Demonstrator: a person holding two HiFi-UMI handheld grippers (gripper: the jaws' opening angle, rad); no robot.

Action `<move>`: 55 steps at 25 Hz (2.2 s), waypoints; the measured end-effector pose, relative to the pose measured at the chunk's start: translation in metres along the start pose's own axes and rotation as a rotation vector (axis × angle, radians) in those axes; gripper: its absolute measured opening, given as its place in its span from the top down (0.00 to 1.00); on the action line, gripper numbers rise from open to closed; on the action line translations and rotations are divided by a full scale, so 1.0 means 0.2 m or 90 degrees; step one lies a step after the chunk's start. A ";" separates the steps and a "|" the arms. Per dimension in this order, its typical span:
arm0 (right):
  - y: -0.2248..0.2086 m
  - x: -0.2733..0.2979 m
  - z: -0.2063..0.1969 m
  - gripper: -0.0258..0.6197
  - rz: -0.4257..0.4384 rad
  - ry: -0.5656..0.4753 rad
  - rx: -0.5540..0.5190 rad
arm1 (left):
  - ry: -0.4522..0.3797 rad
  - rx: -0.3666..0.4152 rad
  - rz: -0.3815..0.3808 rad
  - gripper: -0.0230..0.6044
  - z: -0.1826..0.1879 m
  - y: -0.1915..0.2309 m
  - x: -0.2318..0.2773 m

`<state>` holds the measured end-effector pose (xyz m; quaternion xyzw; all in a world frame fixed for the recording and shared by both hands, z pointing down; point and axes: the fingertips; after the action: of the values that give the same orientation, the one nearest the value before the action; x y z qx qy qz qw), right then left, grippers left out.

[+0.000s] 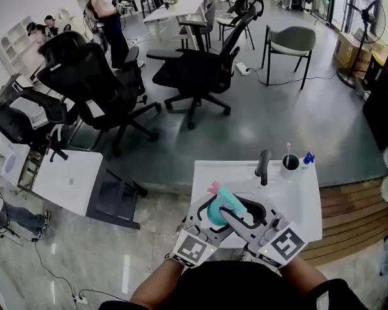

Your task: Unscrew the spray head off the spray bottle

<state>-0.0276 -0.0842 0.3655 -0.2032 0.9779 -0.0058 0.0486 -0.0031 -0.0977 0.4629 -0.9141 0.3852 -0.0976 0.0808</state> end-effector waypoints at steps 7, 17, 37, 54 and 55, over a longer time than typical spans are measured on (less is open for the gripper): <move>0.11 -0.01 0.06 0.74 0.117 0.024 -0.013 | -0.082 -0.002 -0.153 0.32 0.15 -0.06 -0.07; 0.18 -0.05 0.08 0.74 0.265 0.030 -0.043 | -0.078 -0.034 -0.275 0.32 0.19 -0.14 -0.12; -0.04 0.02 0.03 0.73 0.004 0.007 -0.059 | 0.002 -0.029 0.058 0.32 0.02 0.05 0.04; 0.09 0.00 0.07 0.75 0.241 0.026 -0.009 | -0.075 -0.037 -0.214 0.32 0.16 -0.05 -0.05; 0.06 0.01 0.07 0.75 0.226 0.022 -0.013 | -0.063 -0.042 -0.198 0.32 0.15 -0.02 -0.03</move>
<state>-0.0330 -0.0744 0.3503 -0.0274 0.9991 0.0096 0.0295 0.0028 -0.0878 0.4338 -0.9686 0.2373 -0.0510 0.0539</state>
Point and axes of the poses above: the fingertips, and each gripper's own axes: x forward along the fingers, y to its left, z out of its top, and after that the axes turned 10 degrees about z, right-handed
